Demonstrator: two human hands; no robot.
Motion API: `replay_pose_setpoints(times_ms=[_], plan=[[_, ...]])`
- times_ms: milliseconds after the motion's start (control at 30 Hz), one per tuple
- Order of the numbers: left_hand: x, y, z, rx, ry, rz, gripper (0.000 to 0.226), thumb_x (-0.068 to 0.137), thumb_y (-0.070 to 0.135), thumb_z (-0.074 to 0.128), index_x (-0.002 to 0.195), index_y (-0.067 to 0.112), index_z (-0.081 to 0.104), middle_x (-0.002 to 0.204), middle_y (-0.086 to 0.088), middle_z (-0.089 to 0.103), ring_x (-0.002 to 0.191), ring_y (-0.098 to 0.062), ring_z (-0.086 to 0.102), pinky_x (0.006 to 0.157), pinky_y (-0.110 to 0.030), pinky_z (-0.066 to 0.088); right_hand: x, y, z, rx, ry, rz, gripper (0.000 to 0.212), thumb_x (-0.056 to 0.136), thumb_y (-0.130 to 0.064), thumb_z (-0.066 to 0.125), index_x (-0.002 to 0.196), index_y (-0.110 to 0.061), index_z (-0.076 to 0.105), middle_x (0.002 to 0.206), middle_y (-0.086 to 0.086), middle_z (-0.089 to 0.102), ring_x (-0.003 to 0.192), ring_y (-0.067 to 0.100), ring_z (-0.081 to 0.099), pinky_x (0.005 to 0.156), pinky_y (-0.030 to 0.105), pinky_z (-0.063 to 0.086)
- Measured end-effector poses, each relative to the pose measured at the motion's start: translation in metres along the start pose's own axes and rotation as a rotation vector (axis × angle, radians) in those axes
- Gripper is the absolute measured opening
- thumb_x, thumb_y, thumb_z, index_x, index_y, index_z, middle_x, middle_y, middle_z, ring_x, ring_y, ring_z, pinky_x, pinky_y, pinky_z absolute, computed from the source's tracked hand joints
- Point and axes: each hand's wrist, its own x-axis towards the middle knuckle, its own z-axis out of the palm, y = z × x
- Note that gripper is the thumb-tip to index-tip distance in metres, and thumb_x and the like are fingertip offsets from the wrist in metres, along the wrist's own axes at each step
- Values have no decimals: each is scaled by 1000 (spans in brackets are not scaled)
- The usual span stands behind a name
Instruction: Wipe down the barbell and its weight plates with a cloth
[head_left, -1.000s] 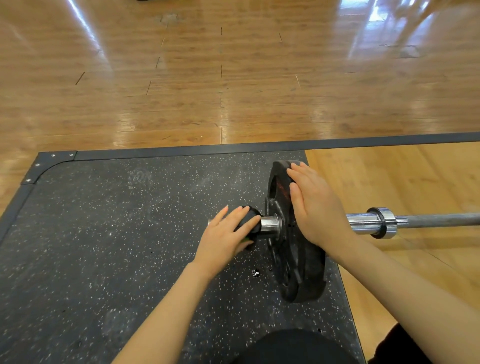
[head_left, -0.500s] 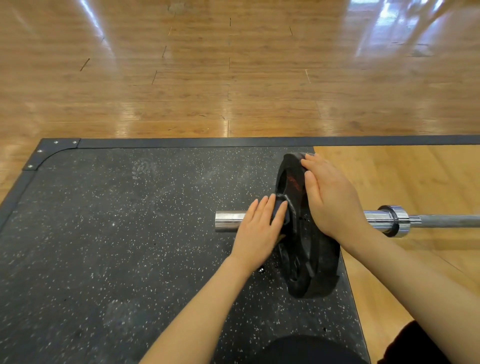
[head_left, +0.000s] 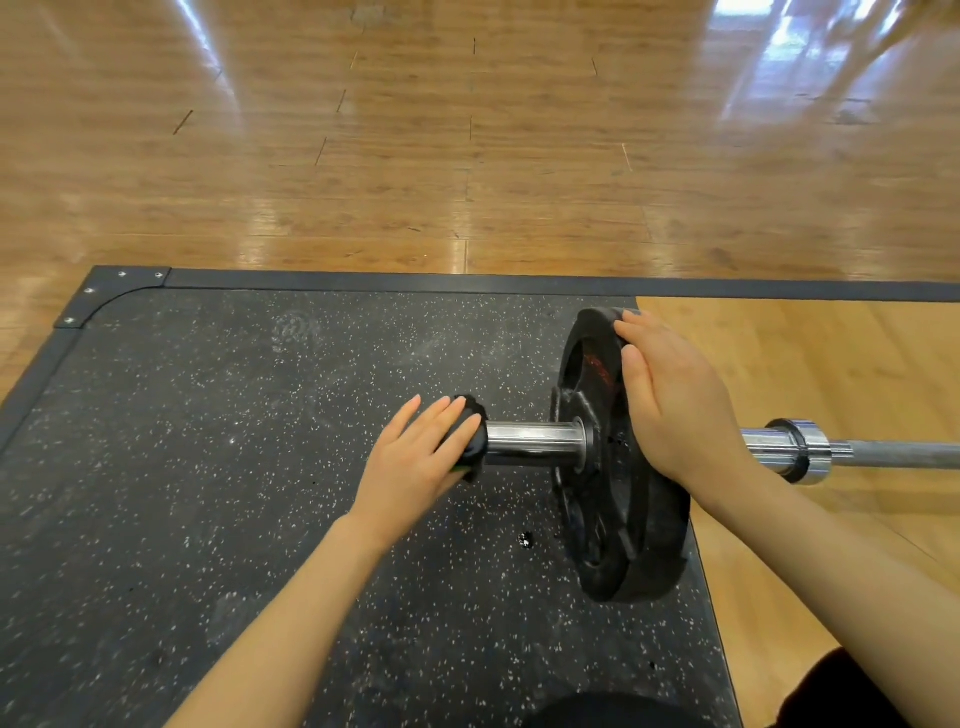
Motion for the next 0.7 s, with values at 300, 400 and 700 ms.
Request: replay_pose_setpoints(times_ms=[300, 400, 700], plan=[[33, 46, 5, -102, -52, -11, 62, 70, 26, 84, 127, 11, 63, 131, -15, 60, 117, -31, 61, 107, -48, 39, -4, 0, 0, 10, 7, -6, 37, 103, -13, 40, 136, -4, 52, 146, 8, 47, 141, 20, 35, 113, 22, 18], [34, 50, 3, -150, -23, -65, 57, 69, 23, 85, 122, 11, 66, 126, -13, 64, 113, -29, 63, 104, -52, 42, -7, 2, -1, 23, 14, -3, 37, 102, -12, 40, 136, -4, 53, 146, 8, 47, 140, 20, 36, 114, 25, 22], [98, 91, 6, -566, -82, -546, 45, 99, 29, 51, 141, 12, 46, 135, -6, 59, 125, -22, 52, 111, -39, 28, -8, 3, 1, 61, 15, -25, 48, 98, -25, 31, 136, -5, 53, 145, 6, 48, 140, 18, 36, 117, 35, 27]])
